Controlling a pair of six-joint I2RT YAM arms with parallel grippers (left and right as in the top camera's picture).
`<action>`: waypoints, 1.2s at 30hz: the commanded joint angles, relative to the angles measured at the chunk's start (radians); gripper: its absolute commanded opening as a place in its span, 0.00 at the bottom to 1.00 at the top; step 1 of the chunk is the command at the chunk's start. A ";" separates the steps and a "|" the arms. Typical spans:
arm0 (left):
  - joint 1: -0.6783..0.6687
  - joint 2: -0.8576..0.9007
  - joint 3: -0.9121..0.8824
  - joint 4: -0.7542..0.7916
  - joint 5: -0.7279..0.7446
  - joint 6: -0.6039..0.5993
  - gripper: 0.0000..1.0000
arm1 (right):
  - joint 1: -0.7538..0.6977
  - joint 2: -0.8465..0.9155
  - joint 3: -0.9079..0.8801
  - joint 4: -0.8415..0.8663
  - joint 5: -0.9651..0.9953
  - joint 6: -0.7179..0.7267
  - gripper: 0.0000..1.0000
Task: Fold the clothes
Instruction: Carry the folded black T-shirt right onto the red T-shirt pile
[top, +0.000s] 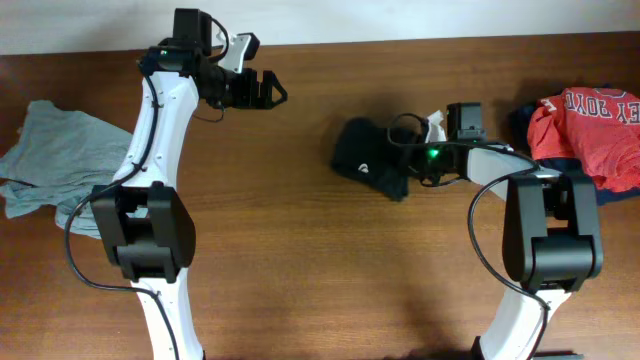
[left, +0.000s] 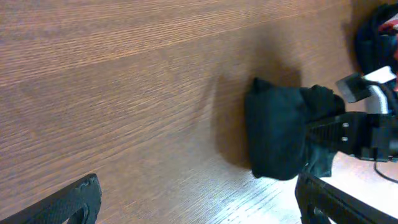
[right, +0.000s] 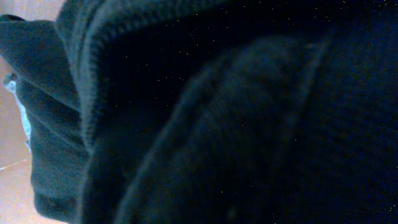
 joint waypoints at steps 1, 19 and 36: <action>0.000 0.000 0.018 -0.005 -0.053 0.005 0.99 | -0.027 0.005 -0.008 0.003 0.016 0.015 0.04; 0.020 0.000 0.018 -0.005 -0.109 0.004 0.99 | -0.272 -0.550 0.092 -0.229 0.101 -0.033 0.04; 0.020 0.000 0.018 -0.008 -0.109 0.004 0.99 | -0.788 -0.572 0.116 -0.115 0.011 0.084 0.04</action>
